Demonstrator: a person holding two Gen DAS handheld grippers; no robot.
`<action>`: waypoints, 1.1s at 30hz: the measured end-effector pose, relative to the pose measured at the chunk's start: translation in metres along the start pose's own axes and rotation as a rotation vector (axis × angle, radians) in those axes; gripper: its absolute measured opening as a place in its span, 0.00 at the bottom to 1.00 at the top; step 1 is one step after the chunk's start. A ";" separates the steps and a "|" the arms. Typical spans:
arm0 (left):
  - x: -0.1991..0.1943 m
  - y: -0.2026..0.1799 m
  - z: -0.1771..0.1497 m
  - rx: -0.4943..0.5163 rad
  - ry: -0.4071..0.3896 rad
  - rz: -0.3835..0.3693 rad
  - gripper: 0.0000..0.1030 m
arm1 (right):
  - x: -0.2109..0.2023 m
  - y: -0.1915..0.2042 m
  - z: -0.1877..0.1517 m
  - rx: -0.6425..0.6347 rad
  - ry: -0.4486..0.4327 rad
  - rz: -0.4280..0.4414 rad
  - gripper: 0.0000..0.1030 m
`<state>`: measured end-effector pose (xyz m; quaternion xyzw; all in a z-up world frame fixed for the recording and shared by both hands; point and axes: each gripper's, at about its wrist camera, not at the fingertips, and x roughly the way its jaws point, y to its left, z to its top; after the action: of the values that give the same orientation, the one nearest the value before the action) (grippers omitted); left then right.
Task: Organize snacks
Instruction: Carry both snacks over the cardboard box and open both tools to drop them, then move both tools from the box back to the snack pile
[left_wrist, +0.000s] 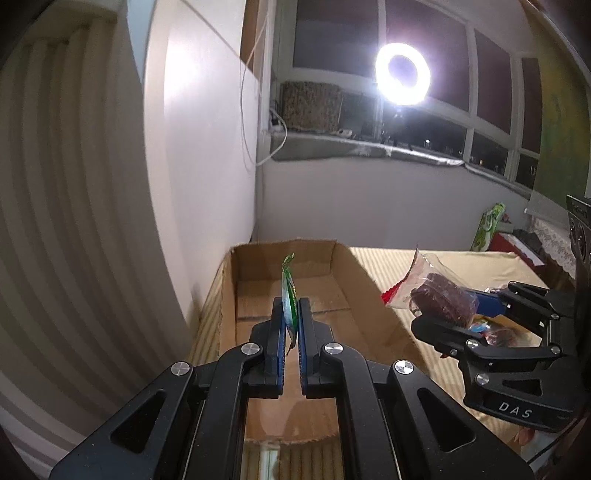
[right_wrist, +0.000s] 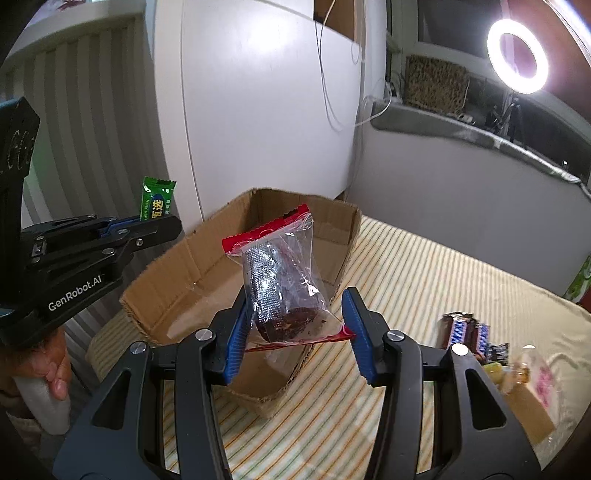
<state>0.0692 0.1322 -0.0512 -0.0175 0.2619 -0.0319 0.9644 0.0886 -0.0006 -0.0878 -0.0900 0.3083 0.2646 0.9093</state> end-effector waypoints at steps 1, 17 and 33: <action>0.005 0.001 -0.001 -0.002 0.009 0.001 0.04 | 0.006 -0.001 -0.001 0.000 0.008 0.004 0.49; 0.048 0.021 -0.015 -0.038 0.108 0.055 0.56 | 0.048 0.027 -0.014 -0.130 0.070 0.041 0.76; 0.005 0.028 -0.008 -0.057 0.036 0.108 0.63 | 0.042 0.058 -0.020 -0.126 0.049 0.058 0.76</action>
<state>0.0710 0.1594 -0.0617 -0.0303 0.2804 0.0273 0.9590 0.0750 0.0595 -0.1291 -0.1444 0.3158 0.3074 0.8860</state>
